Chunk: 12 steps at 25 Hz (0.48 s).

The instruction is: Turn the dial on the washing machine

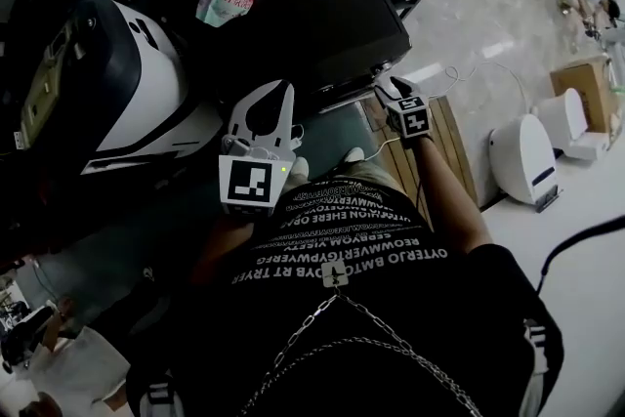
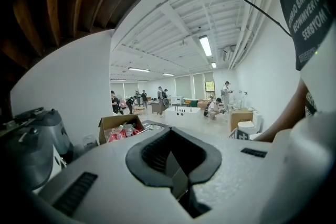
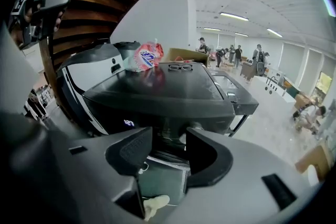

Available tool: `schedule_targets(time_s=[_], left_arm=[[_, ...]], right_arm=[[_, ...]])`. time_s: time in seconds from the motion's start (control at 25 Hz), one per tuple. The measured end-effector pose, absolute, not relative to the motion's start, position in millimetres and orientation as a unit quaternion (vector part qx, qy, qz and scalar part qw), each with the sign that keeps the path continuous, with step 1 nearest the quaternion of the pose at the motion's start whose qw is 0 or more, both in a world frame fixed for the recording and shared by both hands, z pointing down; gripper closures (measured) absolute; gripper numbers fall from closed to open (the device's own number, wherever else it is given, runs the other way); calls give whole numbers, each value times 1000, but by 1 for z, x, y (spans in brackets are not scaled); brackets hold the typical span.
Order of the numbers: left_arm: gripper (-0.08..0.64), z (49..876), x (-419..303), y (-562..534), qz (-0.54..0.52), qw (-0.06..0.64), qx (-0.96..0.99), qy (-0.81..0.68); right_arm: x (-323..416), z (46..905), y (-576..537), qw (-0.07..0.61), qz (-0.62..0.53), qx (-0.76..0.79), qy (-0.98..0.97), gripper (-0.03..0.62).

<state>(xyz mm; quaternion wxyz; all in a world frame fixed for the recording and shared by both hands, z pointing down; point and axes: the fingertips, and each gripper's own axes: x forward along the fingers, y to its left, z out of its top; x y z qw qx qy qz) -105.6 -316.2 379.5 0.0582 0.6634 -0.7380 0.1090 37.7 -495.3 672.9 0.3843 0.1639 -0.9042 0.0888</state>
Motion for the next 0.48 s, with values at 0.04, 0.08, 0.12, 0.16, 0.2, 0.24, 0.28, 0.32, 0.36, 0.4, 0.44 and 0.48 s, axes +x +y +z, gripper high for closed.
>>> schedule_targets(time_s=[0.04, 0.08, 0.12, 0.16, 0.2, 0.24, 0.28, 0.32, 0.36, 0.4, 0.44, 0.48], left_arm=[[554, 380, -104, -316, 112, 60, 658, -742], [554, 381, -103, -316, 115, 62, 653, -746], [554, 382, -102, -317, 119, 65, 648, -750], [554, 383, -100, -317, 122, 69, 643, -753], [554, 384, -98, -317, 126, 72, 638, -756], [554, 384, -96, -317, 128, 74, 634, -759], [554, 385, -94, -317, 131, 76, 630, -762], [554, 385, -92, -317, 135, 77, 626, -764], [554, 385, -91, -317, 140, 77, 623, -766], [554, 386, -89, -317, 145, 78, 620, -767], [554, 387, -87, -317, 149, 79, 618, -768], [554, 388, -85, -317, 153, 82, 614, -770]], right_arm=[[39, 683, -503, 391, 94, 166, -901, 387], [41, 693, -510, 397, 98, 167, -897, 370], [42, 702, -518, 403, 103, 169, -893, 351], [42, 710, -525, 408, 106, 171, -890, 341], [42, 717, -532, 413, 107, 173, -888, 333], [41, 723, -538, 416, 107, 173, -886, 331], [40, 729, -543, 419, 107, 171, -885, 328], [38, 735, -547, 422, 106, 168, -884, 328], [36, 741, -551, 426, 107, 165, -883, 327], [35, 747, -553, 432, 106, 161, -881, 327], [35, 753, -556, 438, 105, 157, -879, 327], [34, 758, -558, 443, 105, 151, -877, 327]])
